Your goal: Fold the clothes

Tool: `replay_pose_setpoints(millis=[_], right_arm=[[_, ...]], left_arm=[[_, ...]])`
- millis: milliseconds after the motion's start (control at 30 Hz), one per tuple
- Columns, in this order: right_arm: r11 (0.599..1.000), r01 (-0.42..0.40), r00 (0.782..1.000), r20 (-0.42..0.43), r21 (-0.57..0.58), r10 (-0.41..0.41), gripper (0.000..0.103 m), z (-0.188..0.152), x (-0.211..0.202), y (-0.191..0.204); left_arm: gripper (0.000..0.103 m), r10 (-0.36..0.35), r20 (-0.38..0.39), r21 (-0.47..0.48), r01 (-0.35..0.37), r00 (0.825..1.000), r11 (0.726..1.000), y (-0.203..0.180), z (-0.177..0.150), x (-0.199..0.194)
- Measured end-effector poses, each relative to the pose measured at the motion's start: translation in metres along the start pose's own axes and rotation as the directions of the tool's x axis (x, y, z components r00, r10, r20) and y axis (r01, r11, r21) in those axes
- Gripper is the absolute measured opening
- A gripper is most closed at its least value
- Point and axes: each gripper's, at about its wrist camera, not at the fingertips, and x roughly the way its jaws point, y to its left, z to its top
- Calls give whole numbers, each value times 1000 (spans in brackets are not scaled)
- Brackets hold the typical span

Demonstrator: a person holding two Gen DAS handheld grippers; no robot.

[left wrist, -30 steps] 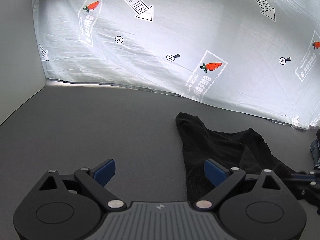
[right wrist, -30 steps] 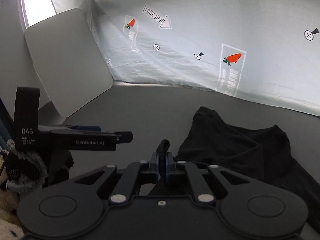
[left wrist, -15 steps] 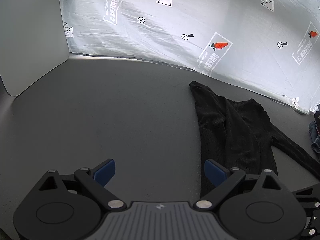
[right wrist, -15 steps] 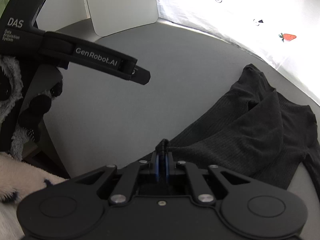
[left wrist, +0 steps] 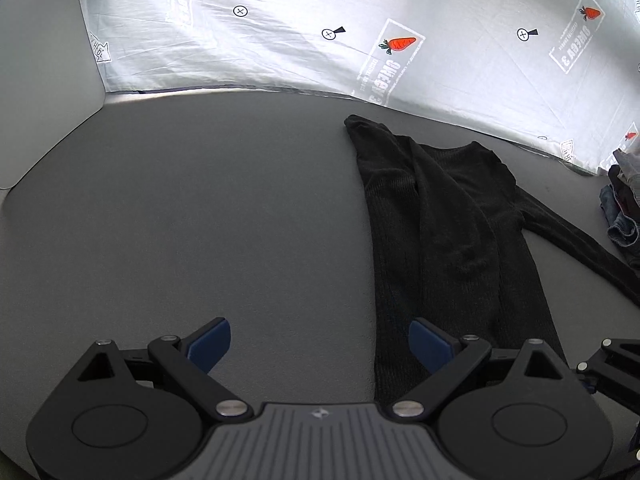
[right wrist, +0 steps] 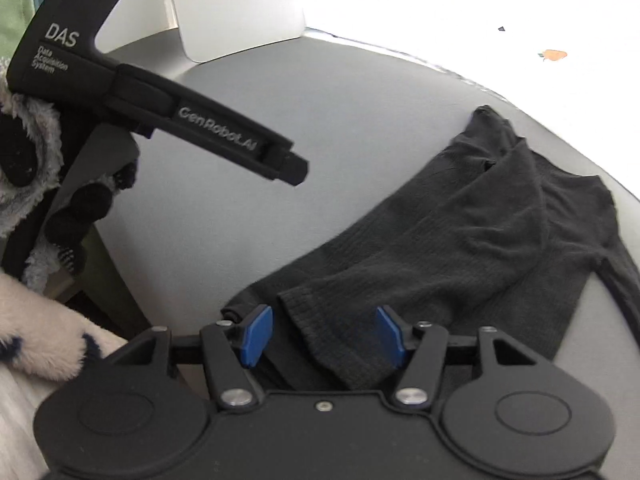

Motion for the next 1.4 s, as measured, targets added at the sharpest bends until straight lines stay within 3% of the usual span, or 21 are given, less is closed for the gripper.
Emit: replay_pose_setpoints(millis=[67, 133, 267, 333, 367, 500, 600, 700, 767, 800, 833, 967, 1000, 1033, 1067, 1267, 1400], right_arm=[[997, 75, 996, -39, -14, -76, 58, -7, 6, -2], [993, 113, 988, -99, -31, -115, 47, -15, 17, -2], [990, 118, 986, -107, -82, -126, 37, -24, 18, 9], [989, 115, 988, -97, -93, -124, 12, -26, 17, 12], [988, 117, 988, -94, -101, -126, 7, -27, 16, 14], [987, 118, 990, -70, -107, -126, 4, -29, 6, 12], [988, 98, 987, -118, -116, -112, 5, -34, 13, 11], [993, 79, 983, -158, -88, -92, 7, -35, 16, 9], [998, 51, 990, -132, -41, -56, 23, -31, 6, 1], [999, 51, 993, -106, -11, -52, 39, -29, 0, -5], [998, 58, 995, -81, 17, -56, 47, -26, -7, -9], [983, 124, 992, -51, 132, -118, 50, -23, -18, -34], [976, 149, 988, -54, 160, -143, 59, -23, -19, -40], [965, 178, 984, -64, 192, -168, 71, -24, -18, -48], [951, 204, 979, -75, 232, -192, 73, -26, -17, -57], [853, 238, 970, -70, 464, -233, 79, -41, -24, -113], [759, 233, 964, -43, 608, -261, 80, -57, -34, -152]], left_arm=[[96, -5, -16, 10, 5, 1000, 1000, -3, -3, 3], [96, -11, -27, 23, 11, 1000, 1000, -7, -5, 4], [96, -20, -33, 47, 21, 999, 999, -11, -8, 4], [96, -22, -45, 51, 24, 999, 998, -12, -9, 5], [96, -21, -50, 53, 23, 999, 998, -13, -10, 6], [96, -20, -48, 60, 23, 999, 998, -14, -8, 6], [96, -23, -63, 51, 26, 998, 998, -14, -7, 10], [96, -20, -63, 60, 24, 998, 998, -16, -5, 12], [96, -21, -55, 69, 24, 998, 997, -19, -2, 12], [96, -23, -55, 71, 27, 998, 997, -20, -1, 13], [96, -25, -57, 75, 30, 998, 997, -22, 0, 14], [96, -37, -55, 104, 43, 998, 994, -31, 4, 17], [96, -42, -48, 110, 47, 998, 993, -34, 6, 17], [96, -49, -42, 114, 53, 998, 992, -36, 8, 18], [96, -57, -36, 120, 61, 998, 991, -39, 10, 18], [101, -117, -19, 168, 119, 993, 979, -69, 26, 31], [102, -153, -6, 192, 151, 988, 970, -96, 36, 39]])
